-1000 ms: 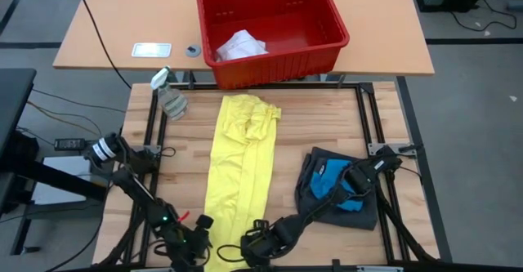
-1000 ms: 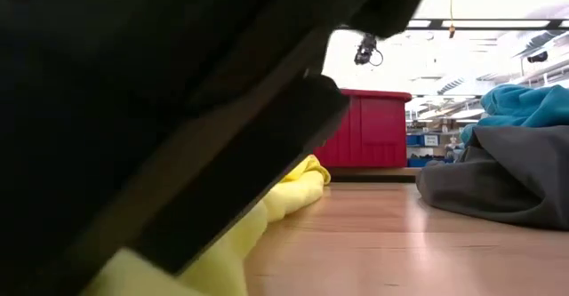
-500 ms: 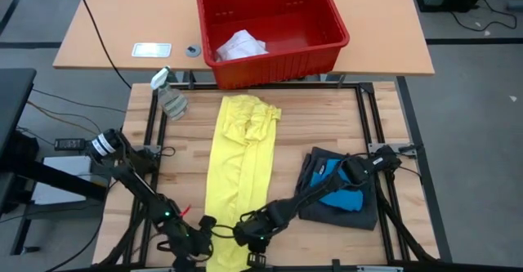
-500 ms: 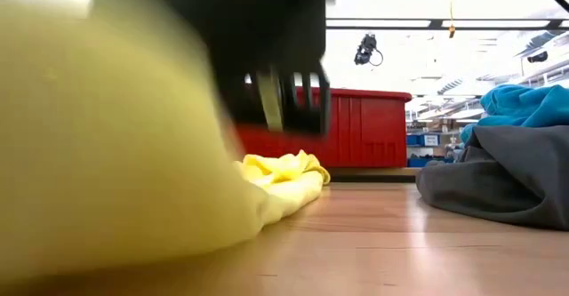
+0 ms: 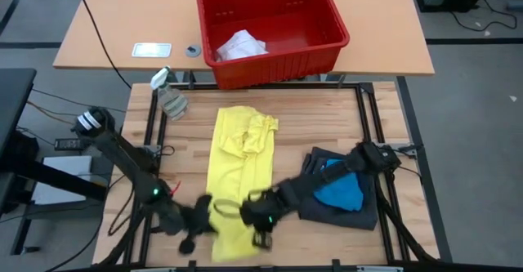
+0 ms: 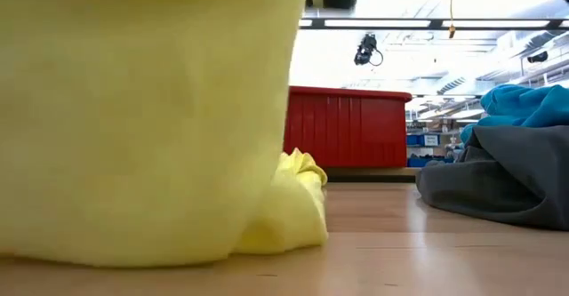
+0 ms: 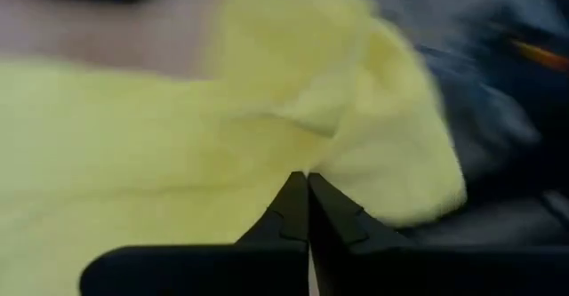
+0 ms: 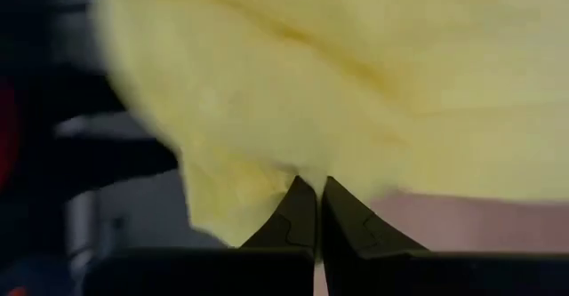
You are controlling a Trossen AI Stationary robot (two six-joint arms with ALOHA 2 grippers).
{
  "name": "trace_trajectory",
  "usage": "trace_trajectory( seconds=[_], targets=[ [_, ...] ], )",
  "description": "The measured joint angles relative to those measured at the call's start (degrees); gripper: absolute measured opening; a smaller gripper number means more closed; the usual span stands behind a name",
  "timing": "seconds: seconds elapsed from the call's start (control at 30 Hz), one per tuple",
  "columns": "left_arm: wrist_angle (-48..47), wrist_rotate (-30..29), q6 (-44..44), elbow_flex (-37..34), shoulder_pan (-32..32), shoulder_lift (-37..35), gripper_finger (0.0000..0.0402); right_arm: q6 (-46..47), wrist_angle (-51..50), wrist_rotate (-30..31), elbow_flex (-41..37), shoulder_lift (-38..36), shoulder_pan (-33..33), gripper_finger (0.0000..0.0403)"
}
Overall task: Fold laundry
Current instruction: Fold the yellow shirt
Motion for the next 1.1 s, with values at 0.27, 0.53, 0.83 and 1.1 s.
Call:
trace_trajectory(
  seconds=[0.27,0.53,0.83,1.1],
  targets=[
    [-26.74,-4.39,-9.09,-0.29,15.12,-3.42,0.0,-0.91,-5.29,3.92,-4.13,0.07,-13.46,0.0007],
    [-28.37,-0.71,-11.17,-4.06,31.14,-3.43,0.0046,0.17,-6.12,7.01,-9.73,0.26,-22.0,0.0107],
    [-28.92,8.47,-6.26,-4.11,35.0,-6.75,0.0153,1.64,-5.84,15.87,-9.64,-1.22,-21.47,0.0186],
    [-30.15,8.33,-0.59,-4.09,26.85,-15.85,0.0187,-3.37,-1.96,16.47,-9.62,-1.73,-10.88,0.0186]
  ],
)
